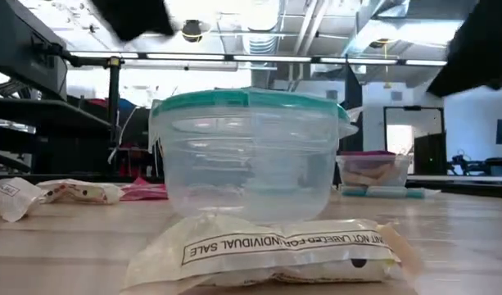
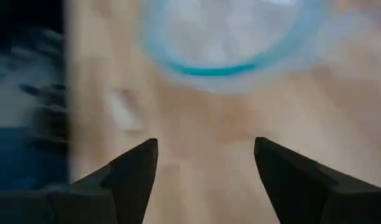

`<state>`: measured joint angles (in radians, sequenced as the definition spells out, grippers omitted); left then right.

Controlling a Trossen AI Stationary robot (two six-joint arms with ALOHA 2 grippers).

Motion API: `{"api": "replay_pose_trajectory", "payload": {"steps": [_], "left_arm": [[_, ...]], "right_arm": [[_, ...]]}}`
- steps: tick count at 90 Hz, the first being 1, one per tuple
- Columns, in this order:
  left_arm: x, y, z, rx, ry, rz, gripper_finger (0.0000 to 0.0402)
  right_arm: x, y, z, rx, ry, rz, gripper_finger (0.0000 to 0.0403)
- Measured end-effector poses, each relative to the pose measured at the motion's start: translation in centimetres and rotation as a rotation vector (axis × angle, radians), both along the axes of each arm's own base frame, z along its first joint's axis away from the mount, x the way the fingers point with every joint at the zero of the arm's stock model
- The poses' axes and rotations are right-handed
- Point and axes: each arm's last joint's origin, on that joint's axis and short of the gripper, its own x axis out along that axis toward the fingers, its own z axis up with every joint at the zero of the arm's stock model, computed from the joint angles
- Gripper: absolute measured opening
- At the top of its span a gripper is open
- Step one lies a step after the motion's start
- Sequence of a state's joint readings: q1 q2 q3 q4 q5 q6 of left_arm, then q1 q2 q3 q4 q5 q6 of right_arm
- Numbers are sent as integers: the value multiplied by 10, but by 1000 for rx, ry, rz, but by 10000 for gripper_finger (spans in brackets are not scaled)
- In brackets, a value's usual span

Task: Sort candy
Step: Open the center transparent bin

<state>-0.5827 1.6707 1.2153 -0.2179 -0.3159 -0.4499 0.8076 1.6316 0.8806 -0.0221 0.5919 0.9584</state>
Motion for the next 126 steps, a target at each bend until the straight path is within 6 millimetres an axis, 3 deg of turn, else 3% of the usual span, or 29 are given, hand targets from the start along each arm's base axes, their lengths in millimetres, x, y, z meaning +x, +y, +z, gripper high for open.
{"api": "replay_pose_trajectory", "payload": {"steps": [14,28,41,56,71,85,105,126], "left_arm": [[18,27,3,130,-51,-15,219],[27,45,-12,97,-171,-102,219],[21,54,-37,55,-258,-85,219],[16,68,-59,15,-390,-10,219],[27,72,-92,5,-361,24,219],[38,67,-97,-3,-372,1,219],[38,66,-99,15,-352,-23,219],[40,66,-111,36,-321,-26,219]], "right_arm": [[21,27,-46,10,-121,37,255],[44,26,-80,55,-232,-16,255],[54,23,-101,79,-297,-38,255],[57,25,-104,107,-350,-44,255],[59,21,-105,72,-351,-72,255],[61,17,-107,48,-341,-89,255],[67,7,-109,-33,-326,-82,255],[78,-3,-105,2,-337,-32,255]]}}
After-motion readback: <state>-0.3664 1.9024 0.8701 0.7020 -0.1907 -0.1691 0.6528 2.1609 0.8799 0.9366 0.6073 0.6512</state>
